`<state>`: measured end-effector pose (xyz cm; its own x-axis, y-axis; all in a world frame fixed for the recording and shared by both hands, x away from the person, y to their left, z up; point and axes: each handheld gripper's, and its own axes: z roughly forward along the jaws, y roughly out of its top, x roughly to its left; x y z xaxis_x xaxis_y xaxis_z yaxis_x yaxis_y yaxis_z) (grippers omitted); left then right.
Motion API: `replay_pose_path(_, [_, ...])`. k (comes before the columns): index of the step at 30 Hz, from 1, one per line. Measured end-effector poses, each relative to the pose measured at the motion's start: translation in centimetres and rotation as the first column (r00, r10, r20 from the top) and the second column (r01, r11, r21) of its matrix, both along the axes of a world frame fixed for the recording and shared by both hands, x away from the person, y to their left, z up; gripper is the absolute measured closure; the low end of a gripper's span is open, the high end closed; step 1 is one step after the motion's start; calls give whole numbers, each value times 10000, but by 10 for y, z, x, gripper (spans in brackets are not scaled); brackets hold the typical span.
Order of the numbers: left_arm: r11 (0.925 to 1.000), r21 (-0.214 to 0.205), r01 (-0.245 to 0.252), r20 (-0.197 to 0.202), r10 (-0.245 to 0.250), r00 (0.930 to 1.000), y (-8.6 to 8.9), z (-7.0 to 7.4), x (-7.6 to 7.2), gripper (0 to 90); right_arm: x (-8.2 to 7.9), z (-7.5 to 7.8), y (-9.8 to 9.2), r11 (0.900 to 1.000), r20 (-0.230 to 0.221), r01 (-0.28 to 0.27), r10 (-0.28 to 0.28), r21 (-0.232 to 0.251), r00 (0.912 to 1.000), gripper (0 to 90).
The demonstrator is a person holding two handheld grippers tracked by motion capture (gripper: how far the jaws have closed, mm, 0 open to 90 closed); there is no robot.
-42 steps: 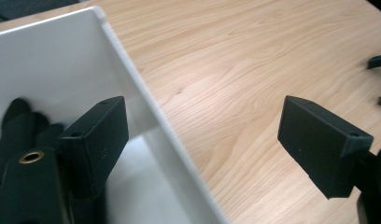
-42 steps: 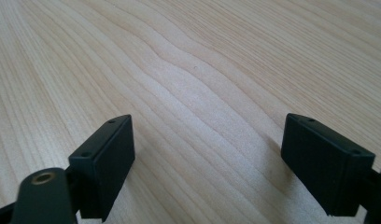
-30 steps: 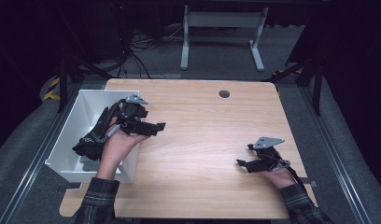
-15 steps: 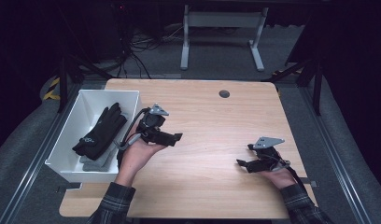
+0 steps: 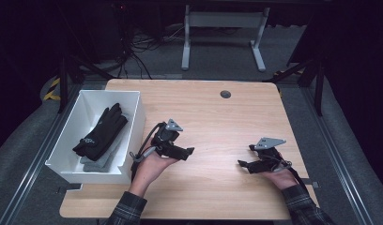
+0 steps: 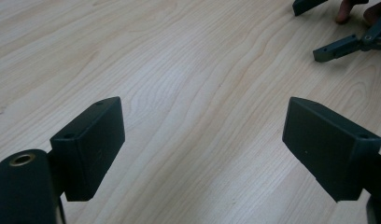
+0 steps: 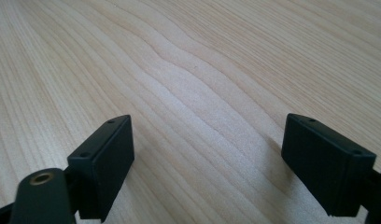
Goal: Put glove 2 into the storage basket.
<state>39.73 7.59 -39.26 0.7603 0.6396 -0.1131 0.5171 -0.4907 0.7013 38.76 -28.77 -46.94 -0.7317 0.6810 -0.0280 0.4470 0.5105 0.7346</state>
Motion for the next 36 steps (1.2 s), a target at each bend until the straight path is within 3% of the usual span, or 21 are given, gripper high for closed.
replay_pose_path(8, [9994, 247, 222, -120, -219, 9997, -11, -24, -6, 103, 0, 0, 0, 10000, -1, 0, 0, 0, 10000, 176])
replay_pose_path(19, [9914, 1225, 453, 185, -479, 9987, -22, -58, -15, 88, 0, 0, 0, 10000, -8, -1, 1, 6, 10000, 176])
replay_pose_path(26, [9913, 1150, 647, 552, -715, 9959, -30, -71, -19, 73, 0, 0, 0, 10000, -16, -18, 18, -4, 10000, 175])
replay_pose_path(31, [9869, 1453, 698, 386, -762, 9963, -34, -77, -17, 9, 0, 0, 0, 10000, -16, -23, 23, -9, 10000, 174])
replay_pose_path(33, [9883, 1304, 790, 171, -819, 9965, -34, -79, -16, 0, 0, 0, 0, 10000, -13, -26, 26, -10, 10000, 175])
replay_pose_path(36, [9898, 1118, 879, 297, -917, 9953, -31, -81, -16, 0, 0, 0, 0, 10000, -12, -31, 31, -13, 10000, 174])
